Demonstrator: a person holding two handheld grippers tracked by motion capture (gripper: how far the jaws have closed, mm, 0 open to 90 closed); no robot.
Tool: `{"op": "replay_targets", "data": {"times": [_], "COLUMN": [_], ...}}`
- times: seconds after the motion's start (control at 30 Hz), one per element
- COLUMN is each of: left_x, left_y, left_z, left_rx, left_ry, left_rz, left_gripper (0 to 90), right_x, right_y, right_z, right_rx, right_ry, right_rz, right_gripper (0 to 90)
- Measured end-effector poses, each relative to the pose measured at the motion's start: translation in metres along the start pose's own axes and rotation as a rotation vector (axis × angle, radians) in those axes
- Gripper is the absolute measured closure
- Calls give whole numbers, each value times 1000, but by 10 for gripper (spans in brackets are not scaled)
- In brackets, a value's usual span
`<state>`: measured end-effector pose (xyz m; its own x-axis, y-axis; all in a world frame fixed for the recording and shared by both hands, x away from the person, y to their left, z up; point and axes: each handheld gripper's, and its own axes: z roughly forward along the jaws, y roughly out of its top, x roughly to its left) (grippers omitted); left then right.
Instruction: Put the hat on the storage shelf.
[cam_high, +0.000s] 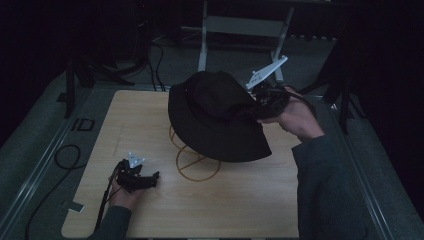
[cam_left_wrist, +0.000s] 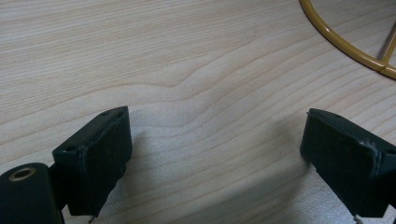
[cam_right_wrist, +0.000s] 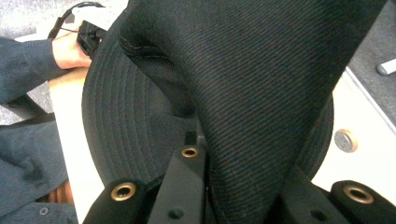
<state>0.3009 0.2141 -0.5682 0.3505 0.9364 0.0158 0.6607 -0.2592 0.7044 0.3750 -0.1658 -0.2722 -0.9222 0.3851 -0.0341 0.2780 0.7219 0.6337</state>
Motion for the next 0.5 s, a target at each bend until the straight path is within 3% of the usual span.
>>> {"op": "replay_targets", "data": {"times": [0.5], "left_x": [0], "left_y": [0], "left_z": [0], "left_rx": [0], "left_ry": [0], "left_rz": [-3], "left_gripper": [94], "right_x": [6], "right_y": [8], "right_z": [26], "right_rx": [24], "right_ry": [45], "right_rz": [-15], "right_gripper": [869]}}
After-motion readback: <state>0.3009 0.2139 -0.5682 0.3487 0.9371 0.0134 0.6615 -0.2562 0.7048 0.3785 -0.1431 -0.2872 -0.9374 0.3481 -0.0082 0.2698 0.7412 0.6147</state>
